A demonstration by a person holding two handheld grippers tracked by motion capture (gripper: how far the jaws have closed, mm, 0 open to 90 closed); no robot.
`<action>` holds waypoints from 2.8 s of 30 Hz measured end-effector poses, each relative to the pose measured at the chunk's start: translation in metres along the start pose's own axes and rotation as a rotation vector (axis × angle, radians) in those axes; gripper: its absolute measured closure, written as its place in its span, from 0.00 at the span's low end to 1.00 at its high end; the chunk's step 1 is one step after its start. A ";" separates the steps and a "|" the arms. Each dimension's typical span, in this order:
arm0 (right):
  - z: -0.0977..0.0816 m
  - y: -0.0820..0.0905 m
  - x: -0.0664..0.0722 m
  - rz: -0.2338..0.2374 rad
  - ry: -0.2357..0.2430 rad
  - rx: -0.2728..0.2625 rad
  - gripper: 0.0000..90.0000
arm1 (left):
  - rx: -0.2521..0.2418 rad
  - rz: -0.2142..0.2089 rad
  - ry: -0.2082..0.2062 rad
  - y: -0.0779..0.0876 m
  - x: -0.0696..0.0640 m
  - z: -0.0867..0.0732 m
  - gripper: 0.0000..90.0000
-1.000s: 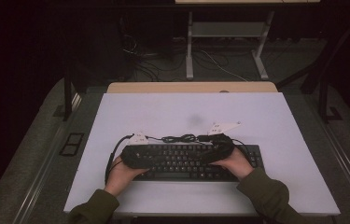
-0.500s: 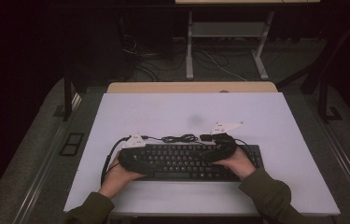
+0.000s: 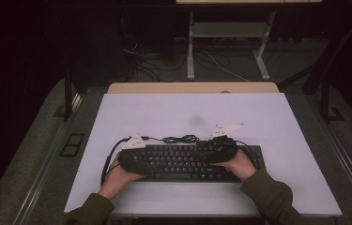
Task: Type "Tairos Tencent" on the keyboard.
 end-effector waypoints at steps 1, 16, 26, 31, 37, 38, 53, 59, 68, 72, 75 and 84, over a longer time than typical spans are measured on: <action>0.000 0.000 0.000 -0.004 0.004 0.003 0.59 | -0.001 0.000 0.000 0.000 0.000 0.000 0.12; -0.004 -0.011 0.003 0.021 0.000 0.066 0.99 | -0.010 0.003 0.002 0.001 0.000 0.001 0.12; -0.009 -0.020 0.002 0.004 -0.012 0.110 0.99 | -0.011 0.005 -0.003 0.002 0.000 0.001 0.12; -0.010 -0.023 0.001 0.002 -0.018 0.124 0.99 | -0.011 0.006 -0.003 0.001 0.000 0.001 0.13; -0.011 -0.025 0.001 -0.002 -0.023 0.131 0.99 | -0.011 0.007 -0.006 0.002 0.000 0.001 0.13; -0.011 -0.025 0.001 -0.003 -0.024 0.133 0.99 | -0.011 0.007 -0.007 0.002 0.000 0.001 0.13; -0.009 -0.021 0.001 0.005 -0.022 0.103 0.94 | -0.018 0.010 -0.002 0.003 0.001 0.001 0.13; -0.008 -0.021 0.002 0.032 -0.022 0.078 0.77 | -0.024 0.008 0.000 0.005 0.001 0.001 0.14; -0.004 -0.022 0.004 0.062 -0.011 0.049 0.52 | -0.037 0.013 0.016 0.008 0.000 -0.001 0.14; -0.004 -0.021 0.003 0.065 -0.006 0.038 0.43 | -0.042 0.013 0.020 0.010 0.000 -0.002 0.14; -0.003 -0.019 0.002 0.066 -0.001 0.028 0.37 | -0.049 0.012 0.022 0.012 0.000 -0.002 0.15; -0.005 -0.009 0.001 0.058 0.009 -0.018 0.30 | -0.066 0.017 0.032 0.016 0.002 -0.004 0.16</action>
Point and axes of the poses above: each handheld gripper's, and its own axes: y roughly backward along the jaws, z roughly out of its top, x roughly to its left, the point moved 2 cm from there along -y, roughly forward along the jaws, and after that the axes turned 15 degrees about z, right-handed, at the moved point
